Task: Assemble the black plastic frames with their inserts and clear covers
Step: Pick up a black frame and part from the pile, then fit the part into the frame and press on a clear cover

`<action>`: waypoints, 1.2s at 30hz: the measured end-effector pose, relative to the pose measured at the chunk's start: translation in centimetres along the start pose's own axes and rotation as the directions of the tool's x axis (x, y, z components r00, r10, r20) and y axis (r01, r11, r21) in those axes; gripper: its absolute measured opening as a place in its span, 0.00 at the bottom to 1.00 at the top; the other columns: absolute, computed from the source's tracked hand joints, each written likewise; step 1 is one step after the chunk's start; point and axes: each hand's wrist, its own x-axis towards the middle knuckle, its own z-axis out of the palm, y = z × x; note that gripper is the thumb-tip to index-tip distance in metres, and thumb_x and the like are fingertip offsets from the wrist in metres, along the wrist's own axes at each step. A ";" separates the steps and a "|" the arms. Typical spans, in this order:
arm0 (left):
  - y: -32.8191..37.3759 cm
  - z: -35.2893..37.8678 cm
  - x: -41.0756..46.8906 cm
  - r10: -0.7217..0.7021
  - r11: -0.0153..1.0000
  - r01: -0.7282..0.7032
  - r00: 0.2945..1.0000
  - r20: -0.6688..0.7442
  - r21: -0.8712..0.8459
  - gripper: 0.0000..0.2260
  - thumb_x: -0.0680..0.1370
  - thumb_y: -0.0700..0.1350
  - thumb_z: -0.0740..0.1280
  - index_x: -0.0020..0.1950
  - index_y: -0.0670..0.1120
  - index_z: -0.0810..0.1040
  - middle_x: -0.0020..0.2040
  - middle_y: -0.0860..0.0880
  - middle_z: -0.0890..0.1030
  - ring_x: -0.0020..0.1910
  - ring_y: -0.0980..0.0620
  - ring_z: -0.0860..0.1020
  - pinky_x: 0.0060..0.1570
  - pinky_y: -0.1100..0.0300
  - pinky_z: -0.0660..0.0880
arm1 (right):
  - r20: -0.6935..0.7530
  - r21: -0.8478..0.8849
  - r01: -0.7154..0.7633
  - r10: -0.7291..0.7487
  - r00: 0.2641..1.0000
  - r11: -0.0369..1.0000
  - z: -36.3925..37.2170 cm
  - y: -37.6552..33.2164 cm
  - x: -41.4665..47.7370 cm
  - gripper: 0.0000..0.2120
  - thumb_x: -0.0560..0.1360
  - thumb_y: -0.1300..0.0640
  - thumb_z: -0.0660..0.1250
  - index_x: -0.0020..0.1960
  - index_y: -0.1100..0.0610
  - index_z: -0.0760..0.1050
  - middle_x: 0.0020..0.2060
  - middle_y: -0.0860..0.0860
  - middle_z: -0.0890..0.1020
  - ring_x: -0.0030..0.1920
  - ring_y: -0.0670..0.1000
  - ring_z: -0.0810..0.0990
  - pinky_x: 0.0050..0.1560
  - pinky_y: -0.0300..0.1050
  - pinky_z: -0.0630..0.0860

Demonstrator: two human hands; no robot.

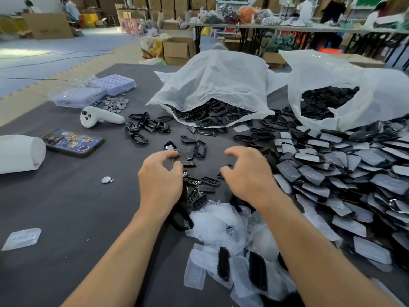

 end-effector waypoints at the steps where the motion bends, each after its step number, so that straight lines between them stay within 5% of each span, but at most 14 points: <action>1: -0.1 0.0 0.1 -0.009 1.000 0.009 1.000 0.000 0.010 0.11 0.77 0.46 0.69 0.57 0.55 0.85 0.50 0.49 0.86 0.53 0.42 0.83 0.62 0.45 0.78 | 0.069 -0.015 0.010 -0.009 0.998 1.000 1.2 -0.7 0.8 0.23 0.77 0.53 0.70 0.71 0.53 0.76 0.64 0.57 0.80 0.66 0.58 0.75 0.67 0.50 0.70; 6: -0.5 0.0 0.6 -0.002 0.999 0.002 1.000 0.001 0.039 0.11 0.76 0.47 0.69 0.57 0.56 0.86 0.50 0.48 0.86 0.51 0.42 0.83 0.60 0.47 0.78 | 0.175 -0.026 0.022 -0.018 0.984 0.999 5.7 -3.2 5.0 0.18 0.77 0.59 0.66 0.67 0.56 0.74 0.58 0.58 0.79 0.61 0.62 0.76 0.52 0.50 0.70; 10: -1.0 -0.1 1.6 -0.052 0.999 0.052 0.999 -0.007 -0.015 0.09 0.75 0.47 0.70 0.50 0.59 0.87 0.38 0.56 0.84 0.34 0.58 0.79 0.39 0.74 0.72 | 0.126 -0.032 0.002 0.003 0.992 0.999 6.2 -3.4 6.8 0.10 0.76 0.61 0.67 0.55 0.58 0.82 0.52 0.58 0.84 0.55 0.63 0.81 0.49 0.50 0.77; 12: -1.0 -0.1 2.0 -0.082 0.995 0.082 0.997 0.001 -0.065 0.08 0.75 0.47 0.71 0.48 0.60 0.87 0.36 0.60 0.85 0.36 0.64 0.80 0.36 0.78 0.69 | 0.128 0.003 -0.019 0.019 0.992 1.000 5.7 -3.3 6.6 0.10 0.76 0.60 0.68 0.55 0.57 0.85 0.52 0.57 0.86 0.54 0.62 0.82 0.54 0.51 0.81; 16: -0.5 0.1 2.2 -0.170 0.899 0.212 0.975 0.140 -0.382 0.07 0.80 0.43 0.69 0.48 0.51 0.87 0.39 0.49 0.88 0.30 0.53 0.82 0.31 0.64 0.77 | 0.040 0.220 -0.031 0.023 0.999 0.975 4.3 -3.8 4.6 0.06 0.77 0.54 0.70 0.49 0.53 0.86 0.40 0.51 0.87 0.46 0.56 0.84 0.52 0.49 0.81; 20: 0.3 0.2 1.7 -0.268 0.687 0.426 0.902 0.340 -0.588 0.13 0.83 0.46 0.67 0.42 0.46 0.86 0.38 0.46 0.85 0.34 0.51 0.82 0.36 0.61 0.81 | -0.027 0.484 0.055 -0.048 0.999 0.874 3.8 -5.1 1.1 0.07 0.77 0.58 0.72 0.48 0.48 0.87 0.33 0.35 0.84 0.40 0.36 0.83 0.40 0.27 0.74; 22: 0.2 -0.1 1.5 -0.276 0.631 0.465 0.882 0.381 -0.621 0.12 0.83 0.44 0.67 0.42 0.48 0.85 0.36 0.48 0.82 0.33 0.54 0.80 0.37 0.62 0.81 | 0.006 0.519 0.096 -0.116 0.993 0.850 3.9 -5.3 -0.2 0.08 0.77 0.59 0.73 0.49 0.47 0.87 0.34 0.32 0.84 0.41 0.32 0.82 0.42 0.23 0.72; 24: 0.1 -0.9 1.4 -0.271 0.566 0.505 0.860 0.432 -0.651 0.07 0.84 0.41 0.66 0.52 0.47 0.84 0.39 0.49 0.84 0.33 0.53 0.80 0.35 0.62 0.81 | 0.036 0.541 0.077 -0.115 0.993 0.838 3.8 -5.2 -0.5 0.10 0.74 0.60 0.75 0.50 0.47 0.88 0.37 0.30 0.83 0.45 0.30 0.82 0.48 0.23 0.73; 27: 0.2 -1.9 1.7 -0.249 0.536 0.530 0.843 0.477 -0.657 0.09 0.84 0.34 0.63 0.56 0.43 0.81 0.40 0.47 0.86 0.35 0.53 0.84 0.38 0.60 0.83 | 0.139 0.740 -0.103 -0.001 0.990 0.665 3.2 -4.8 0.3 0.16 0.72 0.70 0.71 0.50 0.51 0.88 0.43 0.42 0.88 0.49 0.42 0.86 0.55 0.38 0.81; 29: 0.2 -2.4 2.0 -0.264 0.578 0.489 0.870 0.418 -0.653 0.10 0.81 0.30 0.63 0.53 0.42 0.81 0.38 0.48 0.86 0.36 0.54 0.85 0.37 0.60 0.83 | 0.076 0.659 -0.116 0.087 0.993 0.743 3.1 -4.4 1.0 0.17 0.75 0.70 0.68 0.50 0.49 0.87 0.43 0.45 0.88 0.47 0.45 0.86 0.52 0.40 0.82; 32: 0.0 -2.7 2.2 -0.308 0.623 0.448 0.894 0.326 -0.640 0.09 0.80 0.30 0.65 0.49 0.42 0.82 0.37 0.48 0.87 0.35 0.55 0.85 0.35 0.62 0.83 | 0.146 0.255 -0.023 -0.015 0.989 0.967 3.4 -4.5 1.7 0.14 0.77 0.65 0.67 0.52 0.49 0.87 0.46 0.47 0.88 0.48 0.47 0.85 0.53 0.35 0.79; 36: -0.3 -2.6 2.5 -0.371 0.615 0.465 0.883 0.287 -0.637 0.08 0.79 0.32 0.66 0.48 0.43 0.81 0.35 0.50 0.86 0.32 0.59 0.83 0.29 0.65 0.78 | 0.331 -0.004 0.072 -0.066 0.941 0.997 4.0 -5.6 2.8 0.09 0.77 0.61 0.69 0.50 0.48 0.82 0.52 0.51 0.85 0.54 0.54 0.82 0.57 0.45 0.78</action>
